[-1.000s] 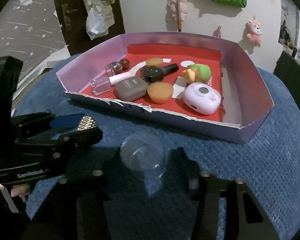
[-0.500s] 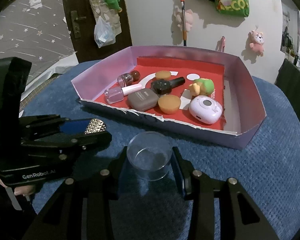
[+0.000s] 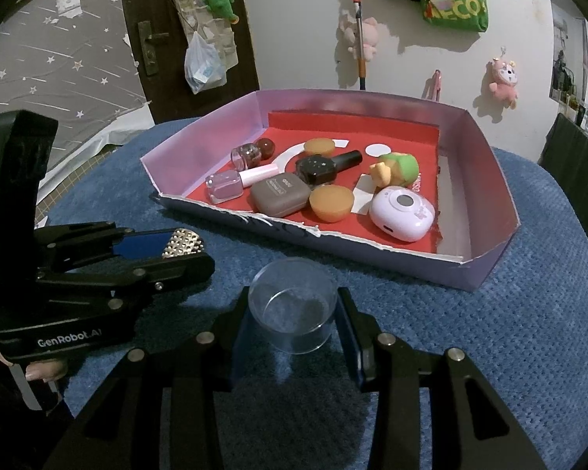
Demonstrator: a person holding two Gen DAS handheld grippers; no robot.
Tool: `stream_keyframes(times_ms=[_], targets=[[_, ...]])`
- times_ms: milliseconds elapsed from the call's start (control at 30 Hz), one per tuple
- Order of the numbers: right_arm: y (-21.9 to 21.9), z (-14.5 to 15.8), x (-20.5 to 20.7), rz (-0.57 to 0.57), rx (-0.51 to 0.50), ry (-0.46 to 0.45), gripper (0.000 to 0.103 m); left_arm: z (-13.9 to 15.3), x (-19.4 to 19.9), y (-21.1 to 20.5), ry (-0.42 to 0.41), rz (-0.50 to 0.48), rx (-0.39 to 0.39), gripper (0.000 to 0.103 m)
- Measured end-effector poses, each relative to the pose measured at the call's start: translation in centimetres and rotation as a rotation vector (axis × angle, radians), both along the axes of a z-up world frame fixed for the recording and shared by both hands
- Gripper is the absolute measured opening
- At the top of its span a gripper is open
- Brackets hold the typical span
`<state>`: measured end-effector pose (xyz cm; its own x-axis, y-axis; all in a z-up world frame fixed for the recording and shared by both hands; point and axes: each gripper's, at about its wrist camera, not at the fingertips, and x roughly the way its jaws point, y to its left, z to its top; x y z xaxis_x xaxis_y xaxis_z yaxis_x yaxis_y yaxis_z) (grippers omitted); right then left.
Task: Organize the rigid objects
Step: 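Carry the studded cube and clear lid into the tray and open both tools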
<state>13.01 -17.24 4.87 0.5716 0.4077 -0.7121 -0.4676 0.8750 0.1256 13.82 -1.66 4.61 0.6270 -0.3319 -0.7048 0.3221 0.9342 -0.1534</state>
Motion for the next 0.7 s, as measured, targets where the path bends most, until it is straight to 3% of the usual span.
stream_keyframes(times_ms=[300, 500, 700], targets=[[-1.5, 3.5, 1.4, -0.020, 0.047, -0.040, 0.043, 4.1, 2.0, -0.3, -0.032, -0.034, -0.004, 0.035], [-2.5, 6.9, 6.8, -0.029, 0.056, -0.057, 0.043, 6.7, 8.6, -2.0, 0.006, -0.142, -0.009, 0.035], [-3.1, 7.6, 14.7, -0.069, 0.027, -0.004, 0.043, 6.3, 16.7, -3.9, 0.089, -0.197, 0.045, 0.035]])
